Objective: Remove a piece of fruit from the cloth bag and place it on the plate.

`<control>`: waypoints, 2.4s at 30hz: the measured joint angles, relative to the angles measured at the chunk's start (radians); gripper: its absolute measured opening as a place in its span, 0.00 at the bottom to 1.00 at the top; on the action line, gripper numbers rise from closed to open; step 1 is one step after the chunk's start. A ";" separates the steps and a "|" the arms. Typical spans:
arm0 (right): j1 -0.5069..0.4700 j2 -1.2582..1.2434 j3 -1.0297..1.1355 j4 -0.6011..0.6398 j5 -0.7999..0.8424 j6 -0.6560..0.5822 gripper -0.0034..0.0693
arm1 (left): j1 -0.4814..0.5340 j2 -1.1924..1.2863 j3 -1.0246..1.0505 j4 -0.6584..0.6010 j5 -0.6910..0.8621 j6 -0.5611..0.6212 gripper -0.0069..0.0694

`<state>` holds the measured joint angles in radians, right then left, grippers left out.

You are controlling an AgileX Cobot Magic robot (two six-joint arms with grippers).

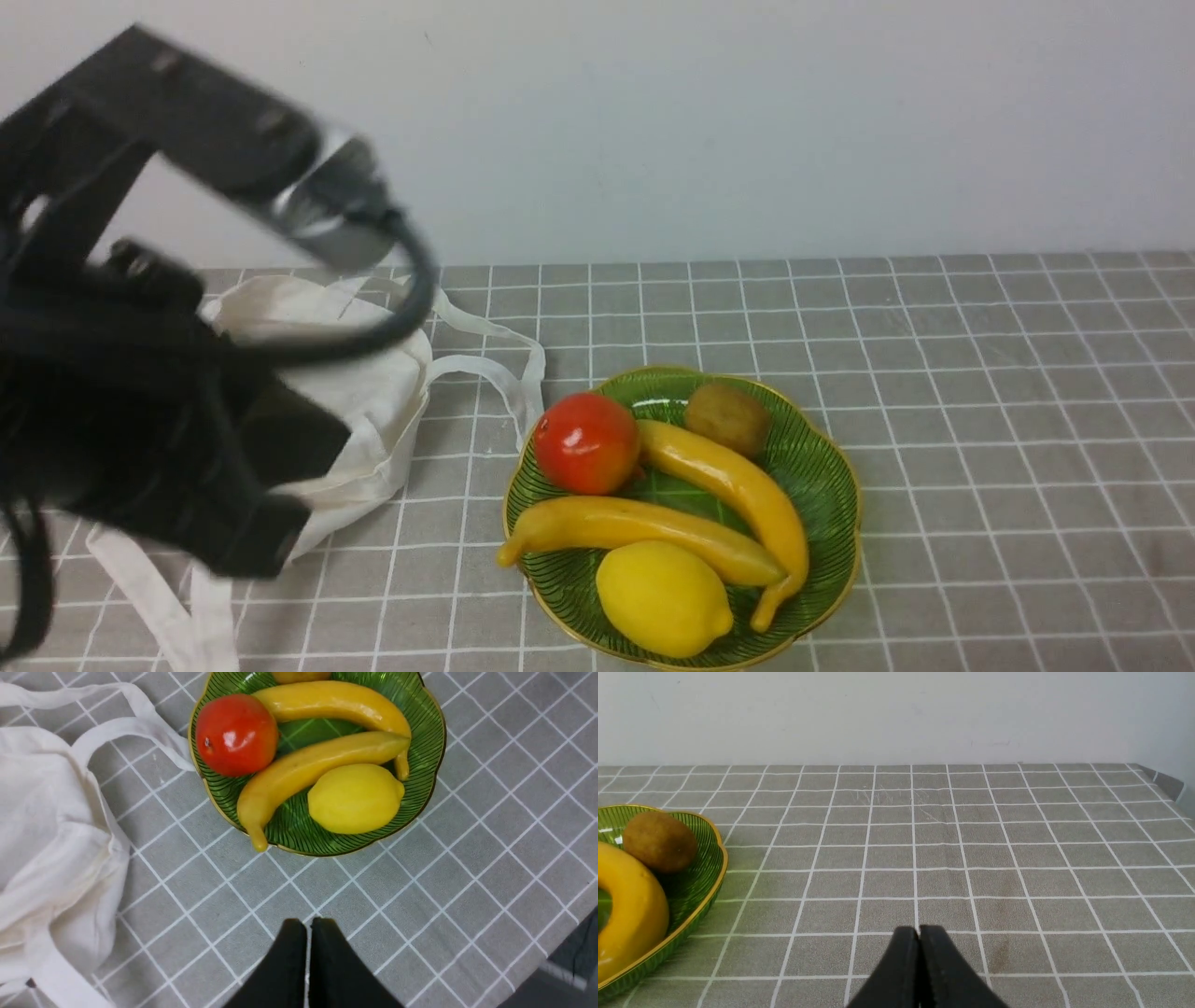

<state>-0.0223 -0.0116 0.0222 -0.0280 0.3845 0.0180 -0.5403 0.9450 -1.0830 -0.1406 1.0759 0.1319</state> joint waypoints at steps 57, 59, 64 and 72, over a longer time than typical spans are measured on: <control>0.000 0.000 0.000 0.000 0.000 0.000 0.03 | 0.397 -0.955 1.110 0.082 -0.780 -0.052 0.08; 0.000 0.000 0.000 0.000 0.000 0.000 0.03 | 0.397 -0.955 1.110 0.103 -0.734 -0.053 0.08; 0.000 0.000 0.000 0.000 0.000 0.000 0.03 | 0.432 -0.955 1.111 0.120 -0.702 -0.053 0.08; 0.000 0.000 0.000 0.000 0.000 0.000 0.03 | 0.465 -0.955 1.111 0.121 -0.700 -0.059 0.08</control>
<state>-0.0223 -0.0116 0.0222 -0.0280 0.3845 0.0180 -0.0749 -0.0104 0.0282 -0.0198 0.3756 0.0726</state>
